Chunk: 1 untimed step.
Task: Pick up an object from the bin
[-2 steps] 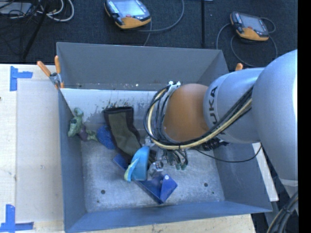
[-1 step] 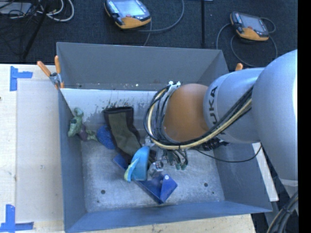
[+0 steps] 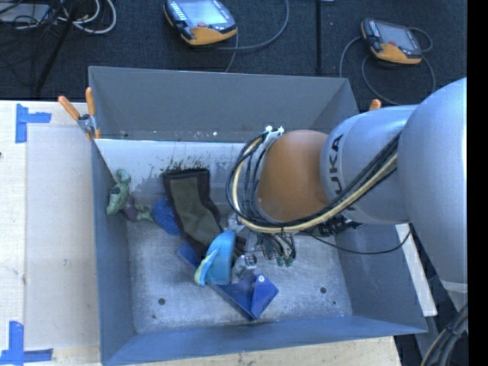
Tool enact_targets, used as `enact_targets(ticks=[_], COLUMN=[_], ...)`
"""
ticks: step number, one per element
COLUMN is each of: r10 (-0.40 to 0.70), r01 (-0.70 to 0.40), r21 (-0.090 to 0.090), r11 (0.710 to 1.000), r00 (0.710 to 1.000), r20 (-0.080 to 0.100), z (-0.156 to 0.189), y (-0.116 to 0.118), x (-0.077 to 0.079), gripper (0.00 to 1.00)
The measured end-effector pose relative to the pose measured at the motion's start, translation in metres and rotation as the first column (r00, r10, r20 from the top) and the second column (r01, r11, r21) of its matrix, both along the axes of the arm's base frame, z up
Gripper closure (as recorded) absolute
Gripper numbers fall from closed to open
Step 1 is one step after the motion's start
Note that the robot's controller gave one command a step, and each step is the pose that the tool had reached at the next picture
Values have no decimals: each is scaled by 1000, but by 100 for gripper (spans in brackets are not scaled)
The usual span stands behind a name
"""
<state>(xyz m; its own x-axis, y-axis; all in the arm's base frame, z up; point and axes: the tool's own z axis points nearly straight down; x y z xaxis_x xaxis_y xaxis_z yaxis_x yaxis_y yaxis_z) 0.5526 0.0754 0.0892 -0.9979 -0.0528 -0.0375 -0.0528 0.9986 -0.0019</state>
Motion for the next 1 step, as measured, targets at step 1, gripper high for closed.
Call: enact_targets(ticks=[1], r10=[1], r01=[-1], r21=[-2], r11=[1000], r00=[1000], r20=[-22], z=[10], y=[0], x=[-2], gripper=[100])
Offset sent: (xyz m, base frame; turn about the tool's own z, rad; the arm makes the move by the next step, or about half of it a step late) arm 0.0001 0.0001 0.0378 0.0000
